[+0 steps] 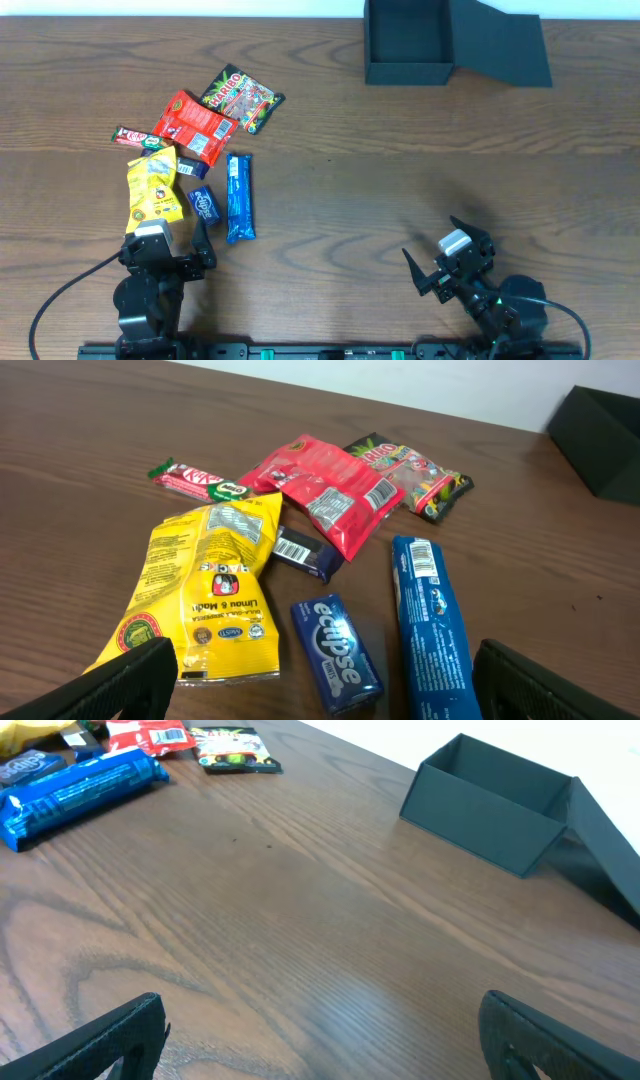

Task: Pack container
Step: 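Raise the right gripper from rest toward the green box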

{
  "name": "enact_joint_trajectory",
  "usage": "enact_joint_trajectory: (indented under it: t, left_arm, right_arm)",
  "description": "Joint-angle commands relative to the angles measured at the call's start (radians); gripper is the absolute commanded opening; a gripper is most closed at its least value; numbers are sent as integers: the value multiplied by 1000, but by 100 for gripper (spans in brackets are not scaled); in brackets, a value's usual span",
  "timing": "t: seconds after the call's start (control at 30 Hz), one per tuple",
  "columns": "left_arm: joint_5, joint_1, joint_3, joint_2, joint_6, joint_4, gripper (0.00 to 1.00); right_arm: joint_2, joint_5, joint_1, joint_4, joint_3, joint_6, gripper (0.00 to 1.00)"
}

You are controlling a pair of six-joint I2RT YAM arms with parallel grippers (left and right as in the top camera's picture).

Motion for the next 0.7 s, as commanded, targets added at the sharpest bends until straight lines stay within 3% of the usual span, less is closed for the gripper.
enact_joint_trajectory:
  t: [0.0, 0.23, 0.33, 0.5, 0.6, 0.67]
  left_arm:
    - [-11, -4, -21, -6, 18, -4, 95]
    - [-11, -4, -21, -6, 18, -4, 95]
    - [-11, -4, -21, -6, 18, -4, 95]
    - [-11, -4, -21, -6, 18, -4, 95]
    - [-11, -4, -21, -6, 18, -4, 95]
    - [-11, -4, -21, -6, 18, -4, 95]
  right_arm:
    - [-9, -11, 10, -4, -6, 13, 99]
    - [-9, -14, 10, 0, -6, 14, 99]
    - [-9, -140, 10, 5, -6, 19, 99]
    - [-9, -557, 10, 25, -6, 281, 99]
    - [-9, -657, 10, 33, -6, 391, 99]
    - [-9, -743, 10, 53, -6, 584, 99]
